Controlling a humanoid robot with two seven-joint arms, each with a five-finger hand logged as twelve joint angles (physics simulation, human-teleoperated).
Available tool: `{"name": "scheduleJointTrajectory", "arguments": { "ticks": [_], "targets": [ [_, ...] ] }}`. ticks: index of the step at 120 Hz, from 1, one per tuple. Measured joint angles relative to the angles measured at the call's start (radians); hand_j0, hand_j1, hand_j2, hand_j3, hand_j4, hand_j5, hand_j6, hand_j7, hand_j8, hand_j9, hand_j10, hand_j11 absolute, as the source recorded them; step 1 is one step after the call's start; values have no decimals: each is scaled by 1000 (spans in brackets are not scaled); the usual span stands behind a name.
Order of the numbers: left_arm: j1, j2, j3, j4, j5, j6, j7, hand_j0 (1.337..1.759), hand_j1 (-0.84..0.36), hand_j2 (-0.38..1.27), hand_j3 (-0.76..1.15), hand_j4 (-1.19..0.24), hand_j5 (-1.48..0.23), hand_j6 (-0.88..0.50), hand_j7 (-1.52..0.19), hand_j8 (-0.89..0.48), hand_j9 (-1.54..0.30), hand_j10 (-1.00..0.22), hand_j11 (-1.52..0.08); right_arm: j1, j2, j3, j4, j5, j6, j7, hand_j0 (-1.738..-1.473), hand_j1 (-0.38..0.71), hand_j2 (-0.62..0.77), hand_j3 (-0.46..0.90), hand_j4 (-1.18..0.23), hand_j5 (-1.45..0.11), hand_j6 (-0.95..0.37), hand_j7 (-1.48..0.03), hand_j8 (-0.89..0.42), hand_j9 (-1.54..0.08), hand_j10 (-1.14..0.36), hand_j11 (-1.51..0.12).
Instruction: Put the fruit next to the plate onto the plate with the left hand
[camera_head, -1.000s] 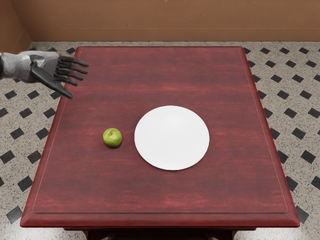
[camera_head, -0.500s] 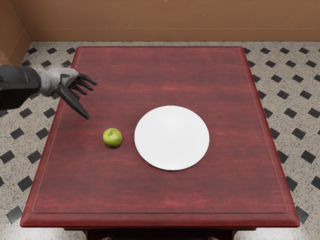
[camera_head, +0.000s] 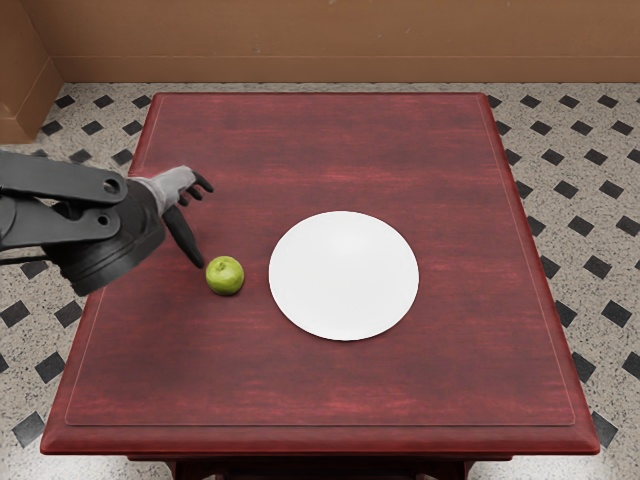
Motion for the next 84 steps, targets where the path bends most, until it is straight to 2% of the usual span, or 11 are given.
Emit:
{"name": "scheduleJointTrajectory", "arguments": {
  "ticks": [37, 66, 84],
  "targets": [
    [-24, -130, 46, -33, -59, 18, 1, 1658, 51, 51, 0, -250, -324, -250, -324, -250, -324, -250, -324, 1, 0, 0, 0, 0, 0, 0, -1658, -305, -7, 0, -37, -47, -37, -47, -37, -47, -37, -47],
    [-34, -164, 81, -25, -101, 19, 1, 1658, 50, 51, 0, -251, -325, -251, -325, -251, -325, -251, -325, 1, 0, 0, 0, 0, 0, 0, -1658, -305, -7, 0, -37, -47, -37, -47, -37, -47, -37, -47],
    [-63, -180, 128, 2, -108, 19, 1, 1658, 49, 51, 0, -251, -325, -251, -325, -251, -325, -251, -325, 1, 0, 0, 0, 0, 0, 0, -1658, -305, -7, 0, -37, -47, -37, -47, -37, -47, -37, -47]
  ]
}}
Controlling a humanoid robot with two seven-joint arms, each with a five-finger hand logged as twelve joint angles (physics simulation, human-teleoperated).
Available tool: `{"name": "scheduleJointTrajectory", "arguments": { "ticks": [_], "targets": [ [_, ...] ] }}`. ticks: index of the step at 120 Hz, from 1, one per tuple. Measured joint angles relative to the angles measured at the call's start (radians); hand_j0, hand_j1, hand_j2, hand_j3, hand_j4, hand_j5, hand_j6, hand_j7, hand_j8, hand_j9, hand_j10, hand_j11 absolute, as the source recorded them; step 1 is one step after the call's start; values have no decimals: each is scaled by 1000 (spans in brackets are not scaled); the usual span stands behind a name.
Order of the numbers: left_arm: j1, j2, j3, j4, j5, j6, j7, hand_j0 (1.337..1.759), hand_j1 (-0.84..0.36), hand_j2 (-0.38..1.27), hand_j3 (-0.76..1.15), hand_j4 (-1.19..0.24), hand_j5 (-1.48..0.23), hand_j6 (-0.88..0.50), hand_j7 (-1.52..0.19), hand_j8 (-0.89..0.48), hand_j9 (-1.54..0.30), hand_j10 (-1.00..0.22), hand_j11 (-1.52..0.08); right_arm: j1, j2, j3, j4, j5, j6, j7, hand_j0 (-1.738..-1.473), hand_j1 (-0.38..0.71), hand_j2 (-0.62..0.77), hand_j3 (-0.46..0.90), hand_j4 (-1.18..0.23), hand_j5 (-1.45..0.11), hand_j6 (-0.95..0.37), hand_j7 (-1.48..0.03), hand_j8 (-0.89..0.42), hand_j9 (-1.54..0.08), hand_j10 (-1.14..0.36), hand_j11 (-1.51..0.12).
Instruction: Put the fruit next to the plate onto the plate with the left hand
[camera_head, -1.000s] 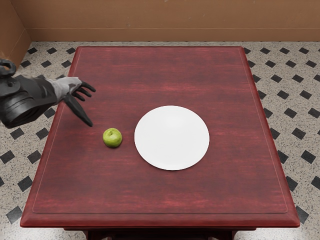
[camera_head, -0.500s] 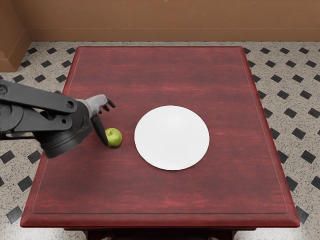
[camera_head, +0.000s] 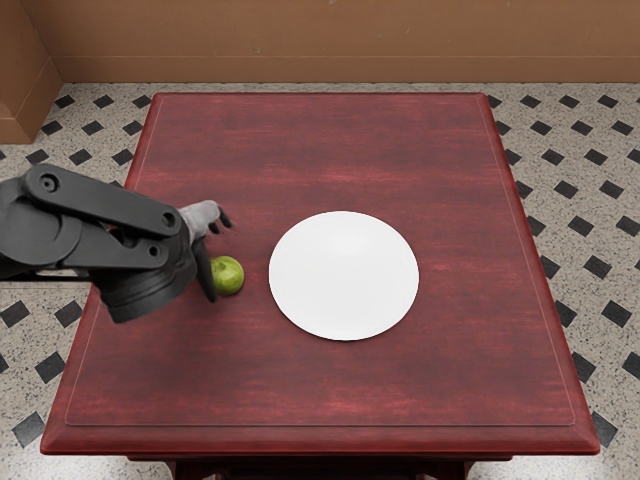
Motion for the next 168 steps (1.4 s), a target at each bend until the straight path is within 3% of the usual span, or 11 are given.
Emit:
{"name": "scheduleJointTrajectory", "arguments": {
  "ticks": [40, 103, 168],
  "targets": [
    [10, -65, 49, 85, -27, 0, 0, 1658, 50, 51, 0, -250, -324, -250, -324, -250, -324, -250, -324, 3, 0, 1, -1, 0, 0, 1, -1658, -305, -7, 0, -37, -47, -37, -47, -37, -47, -37, -47],
    [26, -178, 52, 138, -96, 0, 0, 1658, 46, 51, 0, -254, -329, -254, -329, -254, -329, -254, -329, 5, 0, 0, -1, 0, 0, 3, -1658, -305, -7, 0, -37, -47, -37, -47, -37, -47, -37, -47],
    [26, -235, 87, 202, -126, -1, 1, 1656, -147, 78, 0, -438, -589, -439, -588, -439, -587, -440, -586, 8, 0, 0, -1, 0, 0, 5, -1658, -305, -7, 0, -37, -47, -37, -47, -37, -47, -37, -47]
  ]
}}
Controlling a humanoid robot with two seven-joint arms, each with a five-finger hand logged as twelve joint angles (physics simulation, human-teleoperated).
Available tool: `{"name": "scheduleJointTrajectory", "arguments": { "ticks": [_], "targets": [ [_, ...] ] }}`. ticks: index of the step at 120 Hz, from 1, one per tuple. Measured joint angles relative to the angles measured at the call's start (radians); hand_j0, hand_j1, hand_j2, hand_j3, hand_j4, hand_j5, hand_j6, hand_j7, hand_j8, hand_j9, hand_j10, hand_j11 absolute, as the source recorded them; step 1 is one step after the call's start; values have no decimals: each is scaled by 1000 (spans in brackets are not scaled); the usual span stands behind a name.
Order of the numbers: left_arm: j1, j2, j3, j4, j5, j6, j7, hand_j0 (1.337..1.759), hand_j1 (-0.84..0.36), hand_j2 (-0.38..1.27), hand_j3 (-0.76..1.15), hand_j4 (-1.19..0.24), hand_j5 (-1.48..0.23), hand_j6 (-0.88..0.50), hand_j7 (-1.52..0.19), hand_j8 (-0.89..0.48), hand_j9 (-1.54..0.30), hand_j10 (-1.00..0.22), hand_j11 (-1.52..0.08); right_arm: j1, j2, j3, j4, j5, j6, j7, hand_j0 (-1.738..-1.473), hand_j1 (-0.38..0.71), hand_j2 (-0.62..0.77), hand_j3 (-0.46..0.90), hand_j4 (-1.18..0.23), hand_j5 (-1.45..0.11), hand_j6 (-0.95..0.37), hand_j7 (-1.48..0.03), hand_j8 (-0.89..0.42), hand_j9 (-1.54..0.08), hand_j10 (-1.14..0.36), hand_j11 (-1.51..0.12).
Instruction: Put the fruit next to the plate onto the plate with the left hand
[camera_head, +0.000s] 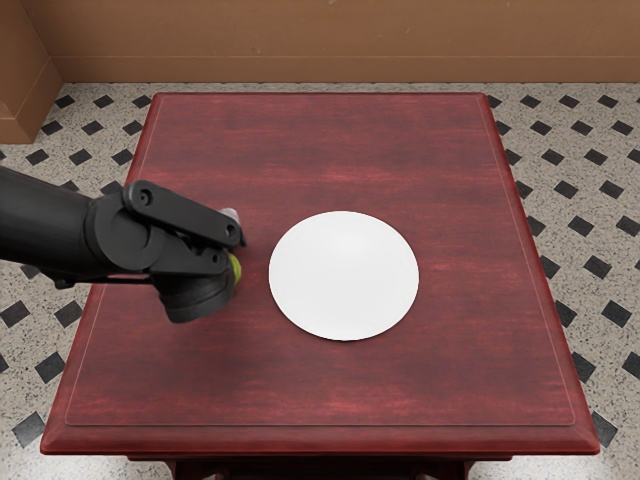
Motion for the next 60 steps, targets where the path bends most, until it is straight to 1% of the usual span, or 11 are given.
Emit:
{"name": "scheduleJointTrajectory", "arguments": {
  "ticks": [23, 37, 45, 60],
  "targets": [
    [0, 0, 2, 3, -1, 0, 0, 1657, -224, 111, 0, -498, -663, -499, -662, -498, -661, -500, -661, 0, 0, 0, 0, 0, 0, 0, -1658, -305, -7, 0, -37, -47, -37, -47, -37, -47, -37, -47],
    [-1, 0, 13, 8, -1, 0, -1, 1656, -255, 145, 0, -533, -711, -533, -711, -457, -710, -534, -710, 1, 0, 0, 1, 0, 0, 0, -1658, -305, -7, 0, -37, -47, -37, -47, -37, -47, -37, -47],
    [-2, 0, 18, 10, -1, 0, 0, 1656, -265, 176, 0, -556, -748, -521, -747, -443, -744, -559, -744, 1, 0, 0, 1, 0, 0, 0, -1658, -305, -7, 0, -37, -47, -37, -47, -37, -47, -37, -47],
    [0, 0, 22, 15, 0, -2, 0, 1653, -241, 134, 0, -582, -814, -501, -810, -423, -804, -589, -804, 2, 0, 0, 1, 0, 0, 0, -1658, -305, -7, 0, -37, -47, -37, -47, -37, -47, -37, -47]
  ]
}}
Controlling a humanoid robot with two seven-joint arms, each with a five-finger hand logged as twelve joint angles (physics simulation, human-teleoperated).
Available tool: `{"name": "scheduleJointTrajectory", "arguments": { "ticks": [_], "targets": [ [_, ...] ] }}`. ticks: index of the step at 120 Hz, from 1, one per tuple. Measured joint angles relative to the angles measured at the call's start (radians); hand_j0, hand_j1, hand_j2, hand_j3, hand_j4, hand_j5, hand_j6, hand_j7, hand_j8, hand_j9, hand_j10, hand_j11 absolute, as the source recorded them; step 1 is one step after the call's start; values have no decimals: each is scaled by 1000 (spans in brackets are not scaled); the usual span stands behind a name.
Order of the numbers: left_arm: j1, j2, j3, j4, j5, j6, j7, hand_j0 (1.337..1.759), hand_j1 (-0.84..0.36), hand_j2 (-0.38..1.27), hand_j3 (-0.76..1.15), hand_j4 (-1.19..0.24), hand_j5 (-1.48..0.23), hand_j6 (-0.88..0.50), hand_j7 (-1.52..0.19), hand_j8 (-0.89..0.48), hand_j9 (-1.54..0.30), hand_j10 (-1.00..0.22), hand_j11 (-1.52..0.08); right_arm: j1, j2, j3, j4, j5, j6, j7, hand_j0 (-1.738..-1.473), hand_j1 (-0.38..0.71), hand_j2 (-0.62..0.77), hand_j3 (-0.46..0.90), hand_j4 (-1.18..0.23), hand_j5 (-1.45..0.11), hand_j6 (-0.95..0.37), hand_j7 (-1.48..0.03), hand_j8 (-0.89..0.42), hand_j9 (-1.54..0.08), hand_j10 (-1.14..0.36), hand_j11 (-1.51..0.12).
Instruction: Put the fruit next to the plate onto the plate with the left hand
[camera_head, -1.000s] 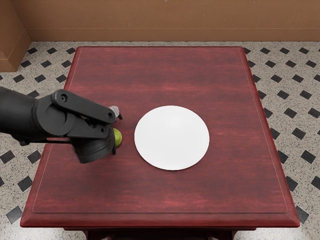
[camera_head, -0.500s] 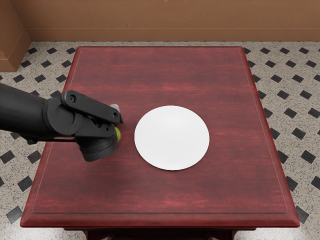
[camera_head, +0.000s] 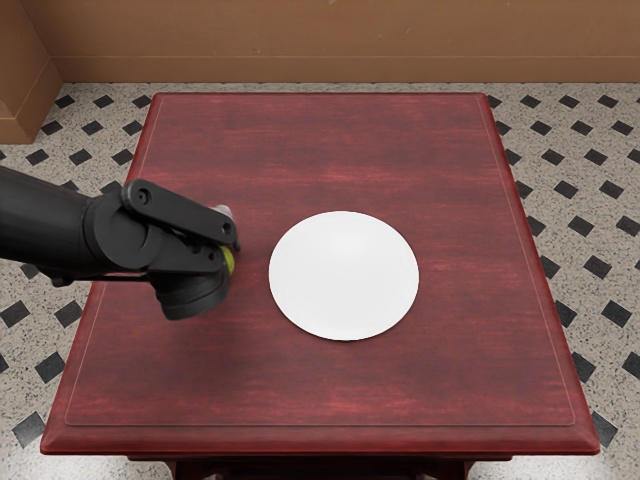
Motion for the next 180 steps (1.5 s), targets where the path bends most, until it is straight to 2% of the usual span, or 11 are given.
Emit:
{"name": "scheduleJointTrajectory", "arguments": {
  "ticks": [10, 27, 37, 66, 77, 88, 118, 140, 158, 173, 180],
  "targets": [
    [-1, 0, 8, 2, 1, -1, 0, 1650, -232, 150, 0, -619, -880, -496, -876, -420, -871, -605, -868, 0, 0, 0, 0, 0, 0, 0, -1658, -305, -7, 0, -37, -47, -37, -47, -37, -47, -37, -47],
    [-10, 4, 15, 1, 0, 1, 0, 1653, -264, 368, 0, -664, -918, -545, -911, -462, -910, -657, -909, 0, 0, 0, 0, 0, 0, 0, -1658, -305, -7, 0, -37, -47, -37, -47, -37, -47, -37, -47],
    [-36, 7, 16, -3, -6, 1, 0, 1654, -275, 422, 0, -671, -934, -551, -921, -457, -914, -662, -916, 0, 0, 0, 0, 0, 0, 0, -1658, -305, -7, 0, -37, -47, -37, -47, -37, -47, -37, -47],
    [-145, 12, 11, -25, -58, 0, -1, 1655, -277, 398, 0, -678, -955, -532, -938, -449, -915, -649, -926, 0, 0, 0, 0, 0, 0, 0, -1658, -305, -7, 0, -37, -47, -37, -47, -37, -47, -37, -47],
    [-165, 13, 1, -32, -73, 0, -1, 1656, -291, 451, 0, -678, -955, -533, -937, -447, -913, -648, -927, 0, 0, 0, 0, 0, 0, 0, -1658, -305, -7, 0, -37, -47, -37, -47, -37, -47, -37, -47],
    [-188, 15, -41, -34, -91, 0, -1, 1656, -293, 423, 0, -679, -955, -528, -934, -449, -910, -644, -927, 1, 0, 0, 0, 0, 0, 0, -1658, -305, -7, 0, -37, -47, -37, -47, -37, -47, -37, -47],
    [-188, 9, -199, -37, -135, -1, -1, 1656, -279, 402, 0, -676, -961, -531, -934, -451, -909, -648, -926, 2, 0, 1, 0, 0, 0, 1, -1658, -305, -7, 0, -37, -47, -37, -47, -37, -47, -37, -47],
    [-164, -31, -305, -39, -155, -28, -1, 1657, -332, 485, 0, -674, -964, -504, -935, -425, -907, -624, -924, 2, 0, 1, 0, 0, 0, 2, -1658, -305, -7, 0, -37, -47, -37, -47, -37, -47, -37, -47],
    [-124, -52, -335, -36, -164, -36, -1, 1658, -357, 535, 0, -662, -983, -488, -943, -414, -907, -616, -922, 2, 0, 1, 0, 0, 0, 2, -1658, -305, -7, 0, -37, -47, -37, -47, -37, -47, -37, -47],
    [-116, -70, -341, -28, -160, -34, -1, 1657, -335, 471, 0, -643, -924, -510, -895, -440, -866, -631, -882, 2, 0, 1, 1, 0, 0, 2, -1658, -305, -7, 0, -37, -47, -37, -47, -37, -47, -37, -47],
    [-110, -70, -344, -20, -159, -32, -1, 1658, -287, 387, 0, -587, -829, -487, -807, -434, -786, -578, -797, 4, 0, 1, 1, 0, 0, 2, -1658, -305, -7, 0, -37, -47, -37, -47, -37, -47, -37, -47]
  ]
}}
